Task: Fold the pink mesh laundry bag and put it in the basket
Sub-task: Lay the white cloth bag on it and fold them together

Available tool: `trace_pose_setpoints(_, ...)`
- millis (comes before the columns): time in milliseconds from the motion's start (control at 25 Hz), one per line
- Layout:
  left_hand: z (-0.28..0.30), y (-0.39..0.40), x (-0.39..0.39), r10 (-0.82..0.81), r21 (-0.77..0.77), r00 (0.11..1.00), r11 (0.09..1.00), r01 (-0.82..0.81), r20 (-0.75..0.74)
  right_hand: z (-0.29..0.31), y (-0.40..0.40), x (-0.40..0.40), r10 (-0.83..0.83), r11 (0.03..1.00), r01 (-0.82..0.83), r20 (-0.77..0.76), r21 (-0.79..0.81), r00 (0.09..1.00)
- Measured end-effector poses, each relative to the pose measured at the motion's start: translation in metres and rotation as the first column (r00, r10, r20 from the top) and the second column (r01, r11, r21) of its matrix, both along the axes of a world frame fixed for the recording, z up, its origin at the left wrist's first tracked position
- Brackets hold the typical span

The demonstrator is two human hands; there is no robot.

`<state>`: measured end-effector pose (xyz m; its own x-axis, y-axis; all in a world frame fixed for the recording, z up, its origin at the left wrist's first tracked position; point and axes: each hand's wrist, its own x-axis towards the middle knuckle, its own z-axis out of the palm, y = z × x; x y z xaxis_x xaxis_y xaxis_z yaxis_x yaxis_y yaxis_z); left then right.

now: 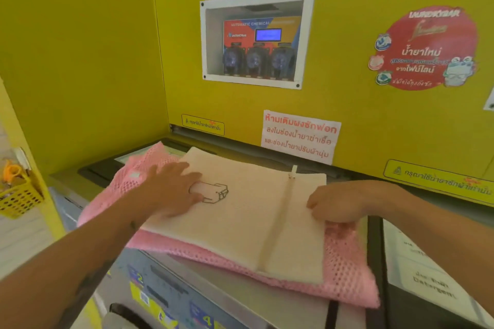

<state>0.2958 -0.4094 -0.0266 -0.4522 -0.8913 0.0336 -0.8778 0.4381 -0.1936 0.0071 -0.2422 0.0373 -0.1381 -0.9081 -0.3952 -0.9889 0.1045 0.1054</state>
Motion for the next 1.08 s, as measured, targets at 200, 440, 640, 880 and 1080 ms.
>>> trace_pose_setpoints(200,0.016,0.092,-0.039,-0.13,-0.129,0.851,0.989,0.074,-0.509,0.006,0.031,-0.012,0.17,0.984,-0.164,0.106,-0.062,0.98)
trace_pose_setpoints(440,0.008,0.251,-0.076,-0.22,0.385,0.823,0.801,0.459,-0.524,-0.043,0.045,-0.054,0.277,0.961,-0.278,0.091,0.002,0.957)
trace_pose_setpoints(640,-0.017,0.28,-0.096,-0.163,0.29,0.885,0.906,0.31,-0.435,-0.055,0.043,-0.062,0.502,0.784,-0.509,-0.12,-0.355,0.856)
trace_pose_setpoints(880,-0.024,0.278,-0.072,-0.124,0.218,0.848,0.938,0.269,-0.515,-0.049,0.059,-0.073,0.604,0.712,-0.513,0.047,-0.479,0.796)
trace_pose_setpoints(1080,-0.033,0.282,-0.065,-0.217,-0.022,0.695,0.96,0.278,-0.685,-0.013,0.055,-0.075,0.617,0.746,-0.391,0.338,-0.539,0.711)
